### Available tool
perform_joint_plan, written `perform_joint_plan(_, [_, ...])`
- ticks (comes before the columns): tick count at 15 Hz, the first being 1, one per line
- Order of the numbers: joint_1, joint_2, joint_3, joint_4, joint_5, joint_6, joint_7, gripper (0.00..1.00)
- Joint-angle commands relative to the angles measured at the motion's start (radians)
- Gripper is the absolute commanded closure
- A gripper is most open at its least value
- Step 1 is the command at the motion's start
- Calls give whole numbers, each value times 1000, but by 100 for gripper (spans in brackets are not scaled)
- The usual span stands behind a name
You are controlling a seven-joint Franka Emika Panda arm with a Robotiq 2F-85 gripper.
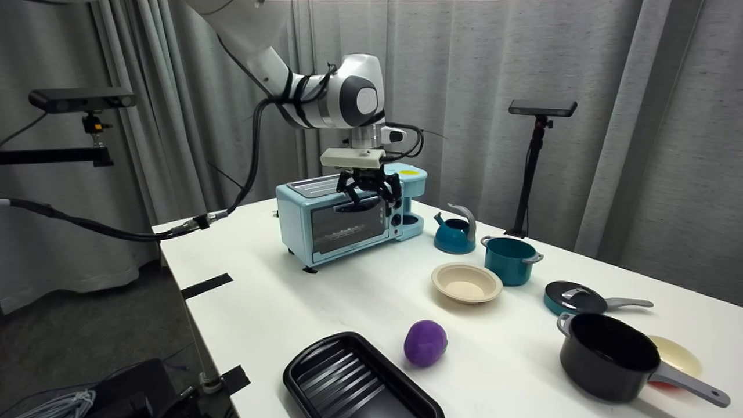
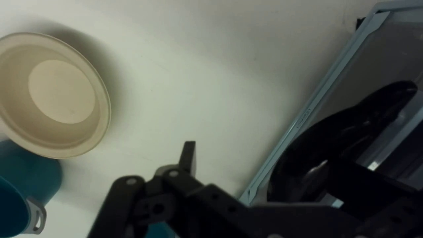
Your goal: Open the oven
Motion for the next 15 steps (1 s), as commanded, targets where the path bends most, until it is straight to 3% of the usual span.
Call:
perform_joint_plan(1, [11, 27, -27, 20, -51, -11, 21, 0])
perform_joint_plan(15, [55, 119, -101, 5, -298, -42, 111, 0])
